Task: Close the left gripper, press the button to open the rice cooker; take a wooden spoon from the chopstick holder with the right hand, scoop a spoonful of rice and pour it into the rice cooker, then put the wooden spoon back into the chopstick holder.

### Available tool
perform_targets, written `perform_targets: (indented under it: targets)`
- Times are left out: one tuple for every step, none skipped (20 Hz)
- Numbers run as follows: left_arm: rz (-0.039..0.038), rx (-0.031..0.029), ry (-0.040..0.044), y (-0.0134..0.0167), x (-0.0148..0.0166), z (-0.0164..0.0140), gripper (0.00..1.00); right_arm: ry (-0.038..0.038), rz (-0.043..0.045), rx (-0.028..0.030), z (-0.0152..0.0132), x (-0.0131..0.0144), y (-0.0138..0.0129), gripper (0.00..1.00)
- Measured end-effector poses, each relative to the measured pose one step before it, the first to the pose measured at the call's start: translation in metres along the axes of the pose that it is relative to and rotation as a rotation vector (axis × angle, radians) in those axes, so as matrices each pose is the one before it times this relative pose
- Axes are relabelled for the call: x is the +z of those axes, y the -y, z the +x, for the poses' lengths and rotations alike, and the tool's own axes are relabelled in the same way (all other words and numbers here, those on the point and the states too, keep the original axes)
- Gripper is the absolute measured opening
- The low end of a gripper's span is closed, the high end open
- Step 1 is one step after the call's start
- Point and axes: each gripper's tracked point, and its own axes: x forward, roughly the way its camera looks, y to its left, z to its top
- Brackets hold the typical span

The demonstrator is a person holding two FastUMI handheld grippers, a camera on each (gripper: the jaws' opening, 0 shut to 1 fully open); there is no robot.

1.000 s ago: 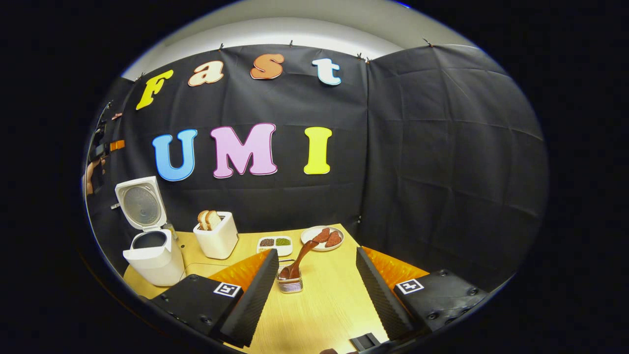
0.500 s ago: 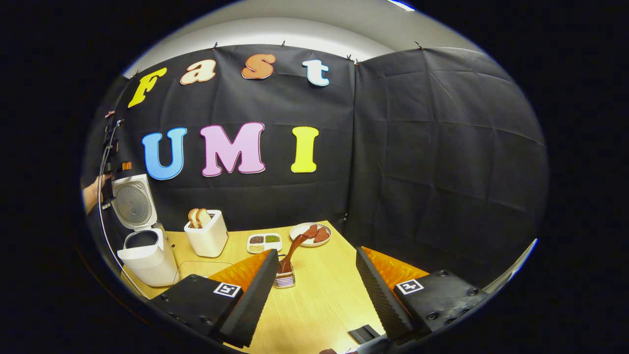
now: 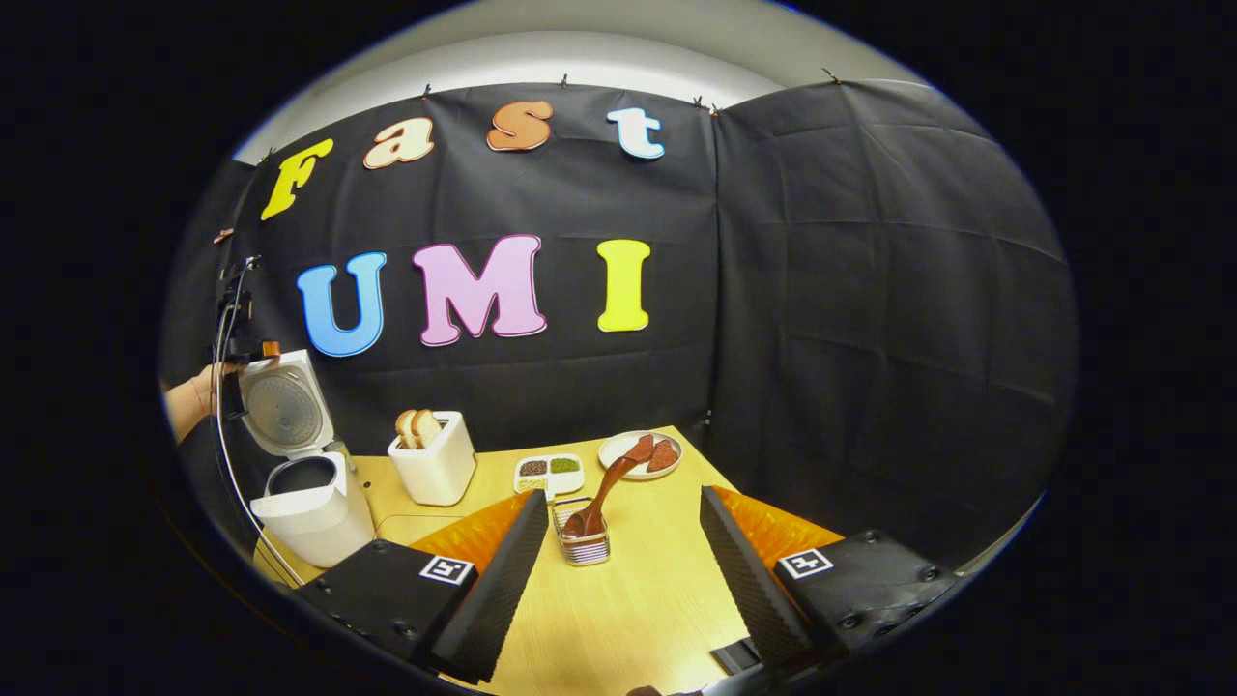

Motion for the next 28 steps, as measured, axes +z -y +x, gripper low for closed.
perform_targets:
  targets:
    - [-0.0068,0.0007,-0.00677,0.00194,-0.00311,-0.0075,1.0,-0.00219,0.00213,0.01708,0.00181,0.00012,-0.00309,0.98]
    - [-0.00319,0.00328,-0.00797,0.00307,-0.00487,-0.00962,1.0,-0.00282,-0.00012,0.01687,0.00194,-0.0001,-0.00236,0.98]
    - [0.00169,0.00682,-0.00566,0.00255,-0.00472,-0.00906,1.0,-0.00429,-0.00375,0.01633,0.00158,-0.00072,-0.00187,0.98]
    - [0.00097,0.008,-0.0049,0.00196,-0.00548,-0.00846,1.0,-0.00359,-0.00468,0.01492,0.00081,-0.00033,-0.0012,0.98]
    - [0.00095,0.00813,-0.00703,0.00282,-0.0055,-0.0082,1.0,-0.00175,-0.00477,0.01436,0.00014,0.0007,-0.00072,0.98]
    - [-0.00095,0.00655,-0.00988,0.00296,-0.00697,-0.00767,1.0,-0.00308,-0.00538,0.01355,-0.00011,0.0002,-0.00101,0.98]
    - [-0.00618,0.00594,-0.01393,0.00268,-0.00705,-0.00692,1.0,-0.00454,-0.00814,0.01215,0.00038,-0.00106,0.00032,0.98]
    - [-0.00453,0.00365,-0.02151,0.00302,-0.01066,-0.00722,1.0,-0.00482,-0.00911,0.00987,0.00088,-0.00083,0.00053,0.98]
    - [-0.0064,-0.00642,-0.02705,0.00511,-0.01095,-0.00555,1.0,-0.00462,-0.00696,0.0106,0.00065,-0.00145,0.00063,0.98]
    - [-0.00472,-0.00851,-0.03456,0.00477,-0.01415,-0.00481,1.0,-0.00278,-0.00366,0.00904,0.00018,-0.00063,0.00002,0.98]
    - [-0.00404,-0.00079,-0.02675,0.00296,-0.01461,-0.00294,1.0,-0.00265,-0.00043,0.00833,0.001,-0.00051,0.00111,0.98]
    - [-0.00514,0.00663,-0.0186,-0.00023,-0.01418,-0.00109,1.0,-0.00185,0.00168,0.00568,-0.00069,-0.0009,0.00095,0.98]
    - [-0.00731,0.00958,-0.01288,0.00107,-0.00701,0.00169,1.0,-0.00121,0.00205,0.0058,-0.00074,-0.00018,0.00097,0.98]
    - [-0.00789,0.00838,-0.00823,-0.00093,-0.01212,-0.0009,1.0,-0.0022,-0.00142,0.00303,-0.00186,-0.0019,0.00173,0.98]
    - [-0.00804,-0.00177,-0.00887,0.00172,-0.01103,-0.00225,1.0,-0.00696,-0.00263,0.00106,-0.00142,-0.00289,0.00238,0.98]
    - [-0.00305,0.00001,-0.00861,0.00134,-0.01243,-0.00211,1.0,-0.00682,-0.00189,0.00163,-0.00203,-0.00356,0.00153,0.98]
    - [0.00825,-0.00032,-0.00838,0.00039,-0.01156,-0.00114,1.0,-0.00748,-0.00128,-0.00055,-0.00216,-0.00289,0.00191,0.98]
    - [0.01383,0.00189,-0.00922,-0.00154,-0.01384,-0.00507,1.0,-0.00351,-0.00023,-0.00085,-0.00088,-0.00233,0.00185,0.99]
    - [0.01338,0.00264,-0.01688,0.00103,-0.00975,0.00037,1.0,-0.0028,0.00058,-0.00364,-0.00119,-0.0024,0.00171,0.98]
    - [0.00695,0.00155,-0.01381,0.00095,-0.00747,0.00063,1.0,-0.00473,0.00127,-0.00059,-0.00092,-0.00276,0.00114,0.98]
    - [-0.00169,0.0022,-0.01702,0.00032,-0.0077,0.00073,1.0,-0.00533,0.00162,-0.00162,-0.00182,-0.00232,0.00018,0.98]
    - [-0.00745,-0.00086,-0.01381,0.00105,-0.00813,0.00029,1.0,-0.00475,0.00133,0.00005,-0.00038,-0.00275,0.00006,0.98]
    - [0.00091,-0.00268,-0.01123,0.00024,-0.00614,-0.00003,1.0,-0.00435,0.0006,0.00189,-0.0008,-0.00184,-0.00088,0.98]
    - [0.00607,-0.0034,-0.00679,0.00133,-0.00609,-0.00014,1.0,-0.00165,-0.00013,0.00217,-0.00094,-0.00106,-0.00054,0.98]
    - [0.00663,-0.00324,-0.00666,0.0003,-0.0055,0.00038,1.0,-0.00066,-0.00102,0.0044,-0.00144,-0.00104,-0.00257,0.98]
    - [0.00402,-0.00321,-0.00681,0.00029,-0.005,0.00158,1.0,0.00055,-0.00197,0.00231,-0.00046,-0.00054,-0.00136,0.98]
    - [0.00853,-0.00315,-0.00721,0.00265,-0.00062,0.00417,1.0,0.0014,-0.00234,0.00245,-0.00094,0.00001,-0.00072,0.98]
    - [0.00861,-0.00043,-0.0103,-0.0004,-0.00678,0.00192,1.0,0.00245,-0.00209,0.00073,-0.00035,0.00116,-0.00107,0.99]
